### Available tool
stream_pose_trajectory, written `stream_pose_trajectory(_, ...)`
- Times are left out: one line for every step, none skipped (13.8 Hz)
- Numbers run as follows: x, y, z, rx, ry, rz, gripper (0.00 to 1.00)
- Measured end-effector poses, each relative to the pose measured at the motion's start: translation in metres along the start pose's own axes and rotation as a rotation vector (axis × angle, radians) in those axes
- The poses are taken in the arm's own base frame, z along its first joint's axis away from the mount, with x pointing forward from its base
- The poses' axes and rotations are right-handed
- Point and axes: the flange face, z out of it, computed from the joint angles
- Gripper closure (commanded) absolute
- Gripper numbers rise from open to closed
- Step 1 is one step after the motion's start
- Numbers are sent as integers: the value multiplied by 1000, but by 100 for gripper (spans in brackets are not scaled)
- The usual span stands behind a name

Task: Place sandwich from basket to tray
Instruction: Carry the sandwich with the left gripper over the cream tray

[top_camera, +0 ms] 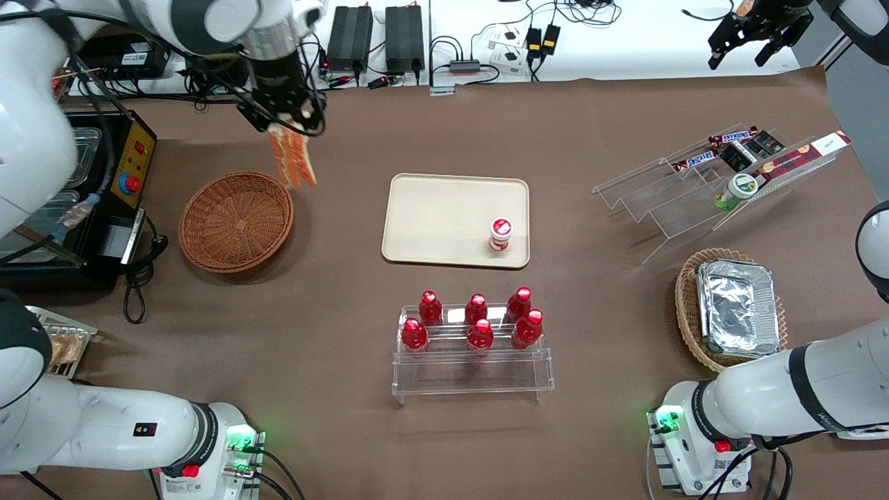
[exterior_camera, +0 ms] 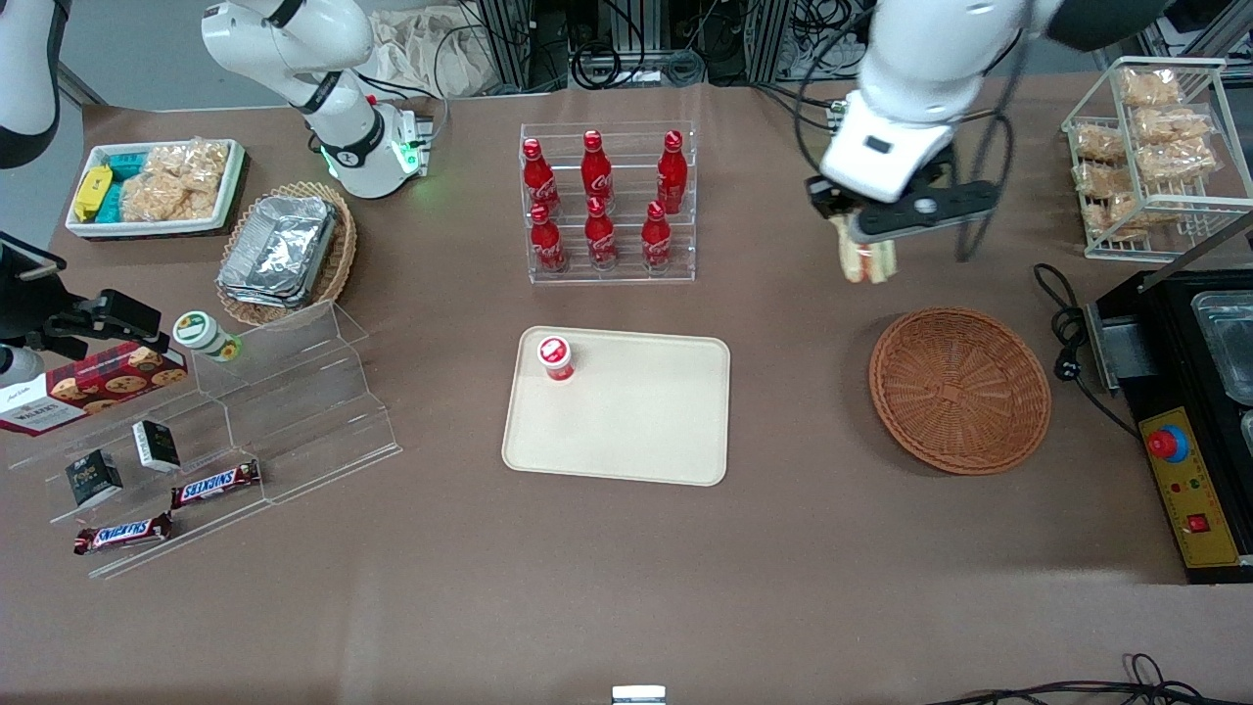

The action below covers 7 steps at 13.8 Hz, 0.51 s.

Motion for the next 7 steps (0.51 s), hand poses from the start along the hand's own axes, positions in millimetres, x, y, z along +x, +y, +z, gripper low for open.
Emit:
stream_pose_trajectory(1,16,15,6,-18,29,74)
stream_pose_trajectory(5,31,33,6,-28,45,74)
stream_pose_trajectory(13,46,53,1,-35,47,74)
stream_pose_trajectory(22,61,74,-11,-37,45,74)
stream_pose_trajectory(32,75,96,-29,-38,38,74)
stream_pose_trajectory(43,87,118,-48,-38,28,74)
stream_pose_trajectory(52,98,140,-60,-35,20,74)
